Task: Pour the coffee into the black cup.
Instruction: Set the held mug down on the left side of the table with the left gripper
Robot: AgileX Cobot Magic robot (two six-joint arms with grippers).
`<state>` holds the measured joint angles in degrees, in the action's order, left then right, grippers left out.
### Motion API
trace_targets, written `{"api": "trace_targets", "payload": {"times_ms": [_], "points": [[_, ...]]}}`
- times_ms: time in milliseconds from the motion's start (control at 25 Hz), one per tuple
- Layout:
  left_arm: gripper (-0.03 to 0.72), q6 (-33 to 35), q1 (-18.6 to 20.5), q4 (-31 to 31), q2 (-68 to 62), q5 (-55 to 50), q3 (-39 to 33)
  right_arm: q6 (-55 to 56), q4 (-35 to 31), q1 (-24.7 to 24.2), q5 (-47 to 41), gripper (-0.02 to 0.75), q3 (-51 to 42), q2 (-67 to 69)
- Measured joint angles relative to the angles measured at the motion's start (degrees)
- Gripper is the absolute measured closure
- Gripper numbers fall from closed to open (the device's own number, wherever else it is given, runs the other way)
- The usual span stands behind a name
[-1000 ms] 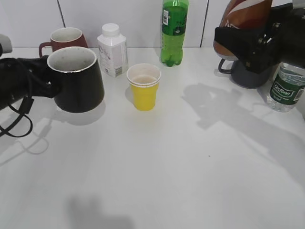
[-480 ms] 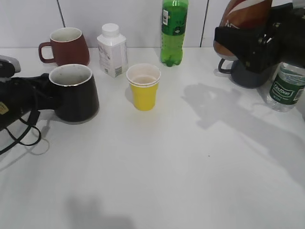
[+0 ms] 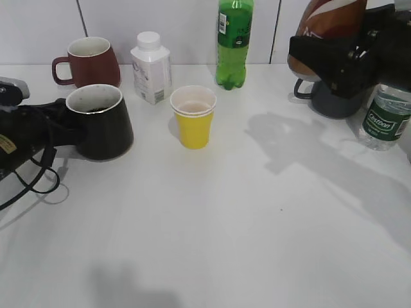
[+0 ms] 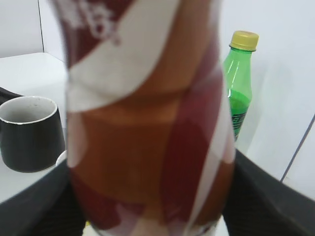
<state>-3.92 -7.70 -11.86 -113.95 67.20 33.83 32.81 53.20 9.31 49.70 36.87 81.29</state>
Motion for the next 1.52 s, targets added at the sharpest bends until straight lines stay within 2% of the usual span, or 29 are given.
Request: {"api": "trace_targets", "payload": {"times_ms": [120, 280, 400, 680, 840, 1040, 1200, 1520], "points": [[0.631, 0.0, 0.0, 0.0, 0.0, 0.1, 0.0, 0.0, 0.0, 0.0, 0.0, 0.194, 0.0, 0.0], [0.49, -0.2, 0.0, 0.3, 0.0, 0.6, -0.4, 0.0, 0.0, 0.0, 0.0, 0.194, 0.0, 0.0], [0.434, -0.3, 0.0, 0.5, 0.0, 1.8, -2.6, 0.0, 0.0, 0.0, 0.0, 0.194, 0.0, 0.0], [0.414, -0.6, 0.0, 3.0, 2.8, 6.6, -12.4, 0.1, -0.3, 0.0, -6.4, 0.195, 0.0, 0.2], [0.415, -0.6, 0.0, 3.5, 6.6, 4.9, -15.9, 0.1, -3.4, 0.0, -7.7, 0.195, 0.0, 3.7], [0.415, -0.6, 0.0, 3.5, 8.9, 2.9, -16.5, -0.9, -6.2, 0.0, -6.6, 0.195, 0.1, 10.7], [0.41, -0.6, 0.0, 3.3, 8.9, 2.5, -16.7, -4.9, -10.8, 0.0, -5.2, 0.195, 0.1, 15.2], [0.308, -0.6, 0.0, 2.7, 8.9, 2.2, -16.7, -14.2, -21.9, 0.0, 2.2, 0.195, 0.1, 23.3]]}}
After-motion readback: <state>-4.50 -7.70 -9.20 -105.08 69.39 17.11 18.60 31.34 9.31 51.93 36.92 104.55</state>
